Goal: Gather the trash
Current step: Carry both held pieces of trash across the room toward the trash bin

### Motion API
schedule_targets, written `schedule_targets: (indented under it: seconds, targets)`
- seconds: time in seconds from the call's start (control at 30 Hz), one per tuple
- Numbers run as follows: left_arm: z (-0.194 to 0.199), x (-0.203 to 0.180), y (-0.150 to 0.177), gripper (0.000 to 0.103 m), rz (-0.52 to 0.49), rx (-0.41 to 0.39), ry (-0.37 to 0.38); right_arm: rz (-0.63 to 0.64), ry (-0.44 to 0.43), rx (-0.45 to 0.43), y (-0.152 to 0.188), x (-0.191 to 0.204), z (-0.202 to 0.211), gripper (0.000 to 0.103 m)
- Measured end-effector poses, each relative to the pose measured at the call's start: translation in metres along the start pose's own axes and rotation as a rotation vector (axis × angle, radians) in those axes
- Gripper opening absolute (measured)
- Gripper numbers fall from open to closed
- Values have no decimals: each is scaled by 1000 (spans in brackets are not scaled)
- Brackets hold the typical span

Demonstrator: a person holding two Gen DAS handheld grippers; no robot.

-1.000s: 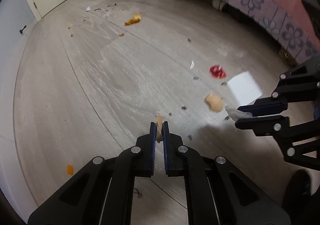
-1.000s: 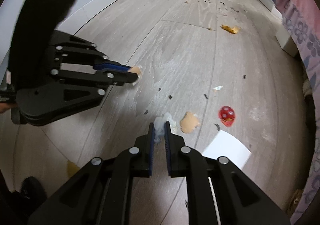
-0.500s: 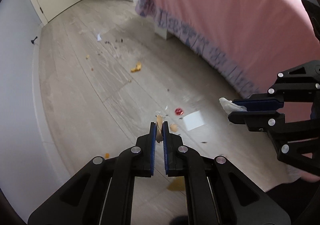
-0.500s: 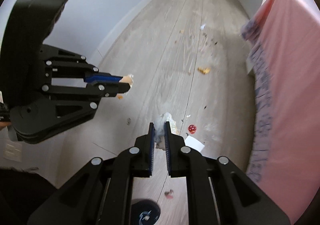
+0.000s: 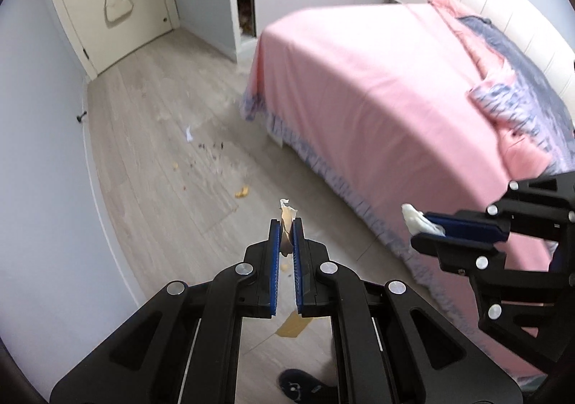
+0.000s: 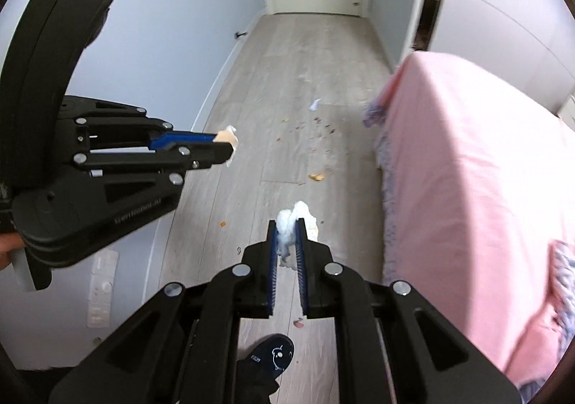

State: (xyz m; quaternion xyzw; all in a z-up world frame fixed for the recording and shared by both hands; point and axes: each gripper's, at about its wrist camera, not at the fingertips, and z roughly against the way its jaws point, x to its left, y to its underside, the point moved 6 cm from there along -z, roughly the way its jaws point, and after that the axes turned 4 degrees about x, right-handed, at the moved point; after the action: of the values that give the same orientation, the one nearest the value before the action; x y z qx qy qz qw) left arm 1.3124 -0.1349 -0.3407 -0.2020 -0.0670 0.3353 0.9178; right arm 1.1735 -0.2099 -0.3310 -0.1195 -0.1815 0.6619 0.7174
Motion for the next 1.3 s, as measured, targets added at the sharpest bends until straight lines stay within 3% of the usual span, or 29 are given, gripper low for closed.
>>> schedule_targets:
  seconds: [0.2, 0.37, 0.57, 0.77, 0.93, 1.07, 1.3]
  targets:
    - [73, -47, -38, 6, -55, -6, -2, -76, 24, -49, -7, -23, 89, 11]
    - [127, -88, -60, 6, -100, -48, 55, -118, 68, -106, 2, -38, 152, 11]
    - [158, -147, -70, 6, -305, -85, 138, -223, 192, -146, 26, -55, 206, 11]
    - [172, -207, -72, 6, -541, -109, 269, -450, 335, -184, 55, -61, 237, 11]
    - [181, -255, -51, 6, -769, -113, 376, -680, 490, -192, 96, -66, 258, 11]
    - [185, -295, -26, 6, -891, -105, 465, -845, 580, -184, 138, -65, 281, 11]
    - [206, -386, 41, 6, -1112, -85, 619, -1112, 766, -179, 244, -52, 330, 11]
